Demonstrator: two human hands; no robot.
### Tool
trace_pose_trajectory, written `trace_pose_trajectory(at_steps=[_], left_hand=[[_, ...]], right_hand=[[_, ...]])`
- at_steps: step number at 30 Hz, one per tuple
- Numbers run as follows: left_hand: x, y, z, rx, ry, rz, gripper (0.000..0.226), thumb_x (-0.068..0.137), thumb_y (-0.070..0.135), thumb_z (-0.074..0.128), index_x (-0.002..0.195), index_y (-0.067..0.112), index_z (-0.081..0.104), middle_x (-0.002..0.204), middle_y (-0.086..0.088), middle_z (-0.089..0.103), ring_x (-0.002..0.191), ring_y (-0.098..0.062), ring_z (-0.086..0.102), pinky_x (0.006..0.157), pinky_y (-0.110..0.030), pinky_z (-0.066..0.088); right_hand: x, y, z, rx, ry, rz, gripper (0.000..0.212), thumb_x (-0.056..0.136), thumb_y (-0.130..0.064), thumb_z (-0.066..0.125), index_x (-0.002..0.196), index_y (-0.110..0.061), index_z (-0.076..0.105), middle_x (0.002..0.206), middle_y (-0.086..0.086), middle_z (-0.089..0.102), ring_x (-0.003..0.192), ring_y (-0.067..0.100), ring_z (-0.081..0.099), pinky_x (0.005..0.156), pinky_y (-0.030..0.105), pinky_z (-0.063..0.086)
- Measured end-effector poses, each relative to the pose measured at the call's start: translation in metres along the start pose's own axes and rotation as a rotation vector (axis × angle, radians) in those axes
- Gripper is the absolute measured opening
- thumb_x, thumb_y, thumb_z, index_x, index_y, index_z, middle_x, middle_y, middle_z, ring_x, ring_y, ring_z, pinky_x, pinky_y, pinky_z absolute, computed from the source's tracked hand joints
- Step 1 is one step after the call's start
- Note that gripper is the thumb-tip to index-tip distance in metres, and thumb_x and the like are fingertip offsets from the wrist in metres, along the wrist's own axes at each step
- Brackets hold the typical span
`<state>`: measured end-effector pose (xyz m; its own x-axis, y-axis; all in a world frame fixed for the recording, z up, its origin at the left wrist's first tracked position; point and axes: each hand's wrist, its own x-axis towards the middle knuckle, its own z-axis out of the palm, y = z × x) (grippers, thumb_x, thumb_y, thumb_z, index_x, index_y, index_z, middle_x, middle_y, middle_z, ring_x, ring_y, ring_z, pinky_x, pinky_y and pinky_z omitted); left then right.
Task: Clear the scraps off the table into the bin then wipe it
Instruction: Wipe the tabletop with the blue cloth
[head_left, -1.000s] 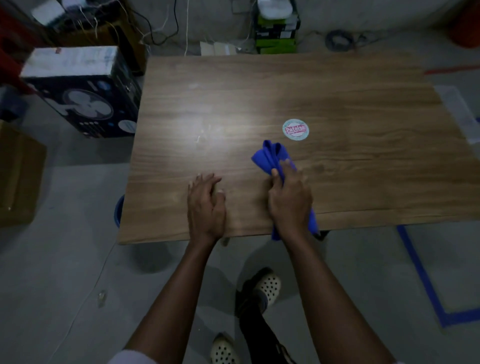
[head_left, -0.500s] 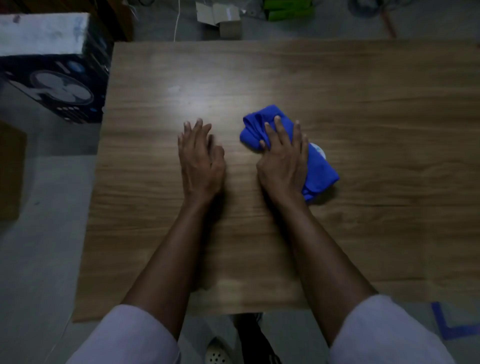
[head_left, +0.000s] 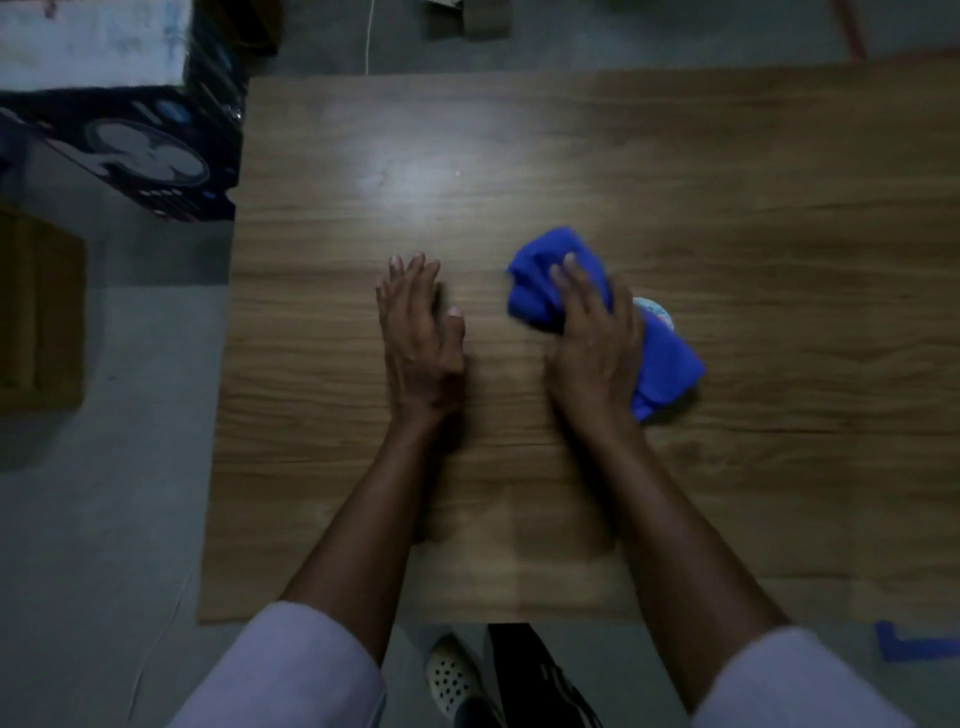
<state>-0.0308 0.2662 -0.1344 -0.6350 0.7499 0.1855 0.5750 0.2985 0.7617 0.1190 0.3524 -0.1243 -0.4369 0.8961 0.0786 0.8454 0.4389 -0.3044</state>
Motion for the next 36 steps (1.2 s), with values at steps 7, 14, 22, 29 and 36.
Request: trace_pose_trajectory(at_steps=[7,14,22,29,36], left_hand=[[0.000,0.004,0.004,0.006,-0.012,0.037,0.060,0.092,0.030,0.046,0.140,-0.005,0.053,0.151,-0.021,0.049,0.149,-0.038,0.032,0.127,-0.034,0.001],[-0.005,0.003,-0.002,-0.026,-0.033,0.044,0.059,0.087,0.025,0.050,0.141,0.001,0.052,0.153,-0.015,0.047,0.153,-0.032,0.027,0.128,-0.036,0.000],[-0.002,0.005,-0.001,-0.032,-0.050,0.063,0.063,0.086,0.029,0.049,0.141,-0.001,0.052,0.151,-0.017,0.048,0.151,-0.034,0.028,0.128,-0.039,0.002],[0.000,0.003,-0.002,-0.074,-0.044,0.050,0.064,0.086,0.031,0.048,0.138,-0.005,0.054,0.148,-0.020,0.051,0.149,-0.039,0.032,0.127,-0.031,0.001],[-0.009,0.000,-0.009,-0.163,-0.099,0.028,0.063,0.086,0.030,0.044,0.142,0.002,0.052,0.151,-0.014,0.049,0.151,-0.030,0.031,0.127,-0.050,0.011]], right_hand=[[0.013,-0.044,0.005,0.069,-0.078,-0.044,0.067,0.079,-0.009,0.059,0.145,-0.016,0.052,0.155,-0.003,0.046,0.141,0.039,0.038,0.111,0.042,0.023],[0.057,-0.007,-0.003,-0.022,-0.095,-0.006,0.072,0.084,0.003,0.052,0.152,-0.019,0.043,0.160,-0.006,0.037,0.148,0.037,0.027,0.119,0.043,0.021],[0.016,-0.019,0.001,-0.030,-0.074,-0.115,0.073,0.073,0.002,0.059,0.145,-0.011,0.052,0.153,0.001,0.049,0.138,0.041,0.042,0.110,0.046,0.032],[-0.006,-0.049,0.005,0.067,-0.097,-0.065,0.070,0.079,-0.007,0.055,0.148,-0.014,0.049,0.156,-0.001,0.045,0.140,0.038,0.038,0.112,0.043,0.026],[-0.071,-0.003,-0.011,-0.015,-0.065,-0.112,0.057,0.095,-0.036,0.050,0.152,-0.031,0.042,0.161,-0.015,0.034,0.149,0.024,0.029,0.116,0.047,0.028]])
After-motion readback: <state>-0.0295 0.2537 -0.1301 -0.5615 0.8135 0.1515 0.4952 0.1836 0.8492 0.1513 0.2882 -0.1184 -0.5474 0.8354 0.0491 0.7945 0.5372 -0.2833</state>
